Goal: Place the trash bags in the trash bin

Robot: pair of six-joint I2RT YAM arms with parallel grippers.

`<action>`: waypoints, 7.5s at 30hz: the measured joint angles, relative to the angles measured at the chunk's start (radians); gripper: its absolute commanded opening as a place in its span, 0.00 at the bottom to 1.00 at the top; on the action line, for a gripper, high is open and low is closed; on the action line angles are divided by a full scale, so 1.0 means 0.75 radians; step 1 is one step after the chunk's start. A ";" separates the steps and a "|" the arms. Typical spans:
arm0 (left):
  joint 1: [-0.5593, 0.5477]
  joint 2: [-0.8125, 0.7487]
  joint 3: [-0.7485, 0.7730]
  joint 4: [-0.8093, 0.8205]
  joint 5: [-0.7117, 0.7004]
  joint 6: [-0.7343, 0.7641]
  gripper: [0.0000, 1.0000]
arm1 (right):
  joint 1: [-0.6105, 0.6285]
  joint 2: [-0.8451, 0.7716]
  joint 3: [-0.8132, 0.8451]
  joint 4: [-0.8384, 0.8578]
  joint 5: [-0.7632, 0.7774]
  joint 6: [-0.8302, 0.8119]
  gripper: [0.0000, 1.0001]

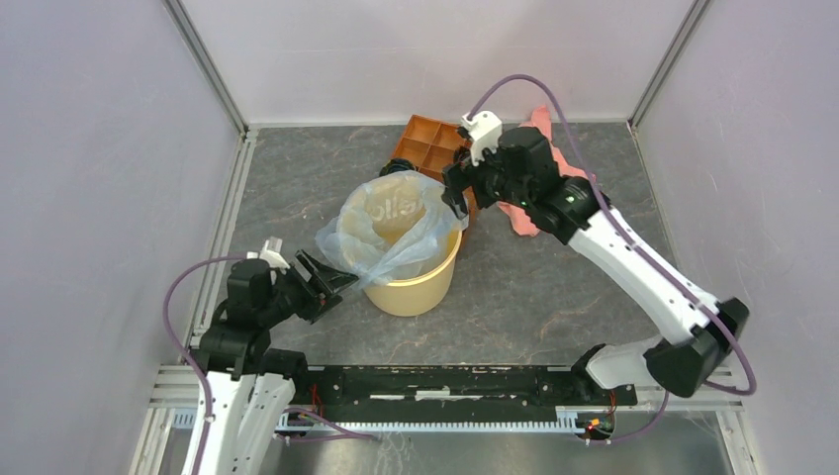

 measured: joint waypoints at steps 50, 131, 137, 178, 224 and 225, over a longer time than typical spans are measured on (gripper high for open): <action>-0.047 0.796 0.453 0.355 -0.252 0.630 0.23 | 0.311 -0.632 -0.569 0.120 0.039 0.730 0.00; -0.366 0.803 0.857 0.186 -0.186 0.505 0.53 | 0.198 -0.391 -0.478 0.023 0.148 0.056 0.91; -0.417 0.837 0.742 0.209 -0.258 0.504 0.51 | 0.336 -0.274 -0.145 0.105 -0.018 0.056 0.66; -0.317 1.013 0.646 0.385 -0.749 0.540 0.58 | 0.633 0.257 -0.028 0.288 -0.096 0.161 0.43; -0.305 0.834 0.792 0.272 -0.373 0.502 0.86 | 0.597 0.241 0.016 0.213 0.047 0.142 0.56; -0.305 0.776 0.820 0.252 -0.371 0.502 0.87 | 0.585 0.226 0.016 0.218 0.044 0.142 0.59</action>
